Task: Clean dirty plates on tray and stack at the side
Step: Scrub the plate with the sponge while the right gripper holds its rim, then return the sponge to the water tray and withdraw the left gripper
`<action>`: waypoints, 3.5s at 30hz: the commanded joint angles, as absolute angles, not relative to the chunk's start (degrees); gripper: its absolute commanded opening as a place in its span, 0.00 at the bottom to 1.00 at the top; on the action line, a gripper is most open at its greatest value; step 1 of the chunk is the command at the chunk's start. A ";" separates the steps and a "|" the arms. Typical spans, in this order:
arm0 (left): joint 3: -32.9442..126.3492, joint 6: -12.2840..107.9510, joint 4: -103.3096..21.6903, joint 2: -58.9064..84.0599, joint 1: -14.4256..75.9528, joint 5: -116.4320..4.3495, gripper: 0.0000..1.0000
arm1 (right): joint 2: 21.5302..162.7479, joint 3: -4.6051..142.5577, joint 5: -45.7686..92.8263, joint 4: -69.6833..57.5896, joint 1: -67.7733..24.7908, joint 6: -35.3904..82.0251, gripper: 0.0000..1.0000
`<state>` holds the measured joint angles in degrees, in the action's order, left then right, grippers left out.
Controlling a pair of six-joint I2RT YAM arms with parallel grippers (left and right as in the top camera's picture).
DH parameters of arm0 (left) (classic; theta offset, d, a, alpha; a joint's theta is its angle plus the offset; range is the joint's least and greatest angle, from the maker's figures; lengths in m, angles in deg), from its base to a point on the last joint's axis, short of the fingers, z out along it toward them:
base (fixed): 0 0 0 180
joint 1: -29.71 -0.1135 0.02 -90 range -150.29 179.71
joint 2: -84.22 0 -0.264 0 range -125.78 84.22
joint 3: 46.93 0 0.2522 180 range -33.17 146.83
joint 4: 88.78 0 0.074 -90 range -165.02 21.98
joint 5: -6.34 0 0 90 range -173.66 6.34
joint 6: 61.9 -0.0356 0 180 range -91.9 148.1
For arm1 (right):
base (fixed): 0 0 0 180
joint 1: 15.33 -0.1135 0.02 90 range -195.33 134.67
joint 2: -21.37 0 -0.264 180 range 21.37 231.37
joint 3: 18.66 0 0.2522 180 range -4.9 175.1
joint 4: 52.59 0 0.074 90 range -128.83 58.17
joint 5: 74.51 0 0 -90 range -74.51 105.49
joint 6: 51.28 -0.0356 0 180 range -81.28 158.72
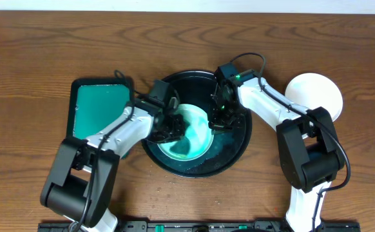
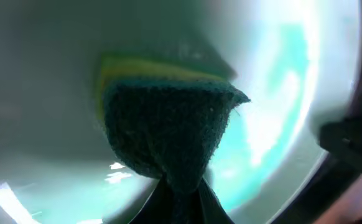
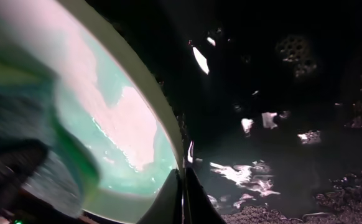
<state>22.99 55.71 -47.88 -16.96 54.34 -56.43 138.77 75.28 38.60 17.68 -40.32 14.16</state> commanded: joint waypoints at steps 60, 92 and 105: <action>21.61 58.12 -42.70 7.23 50.31 -84.48 0.07 | 139.10 75.54 39.91 17.94 -40.89 13.44 0.02; 21.61 53.18 -42.22 -7.50 25.55 -82.62 0.79 | 139.10 75.54 39.95 17.31 -40.89 13.48 0.01; 21.83 53.16 -38.00 21.99 26.91 -67.06 0.80 | 139.08 75.57 41.29 13.59 -40.89 18.64 0.02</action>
<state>21.81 53.55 -39.62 14.99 25.97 -72.19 138.77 75.26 38.99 14.64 -40.32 15.60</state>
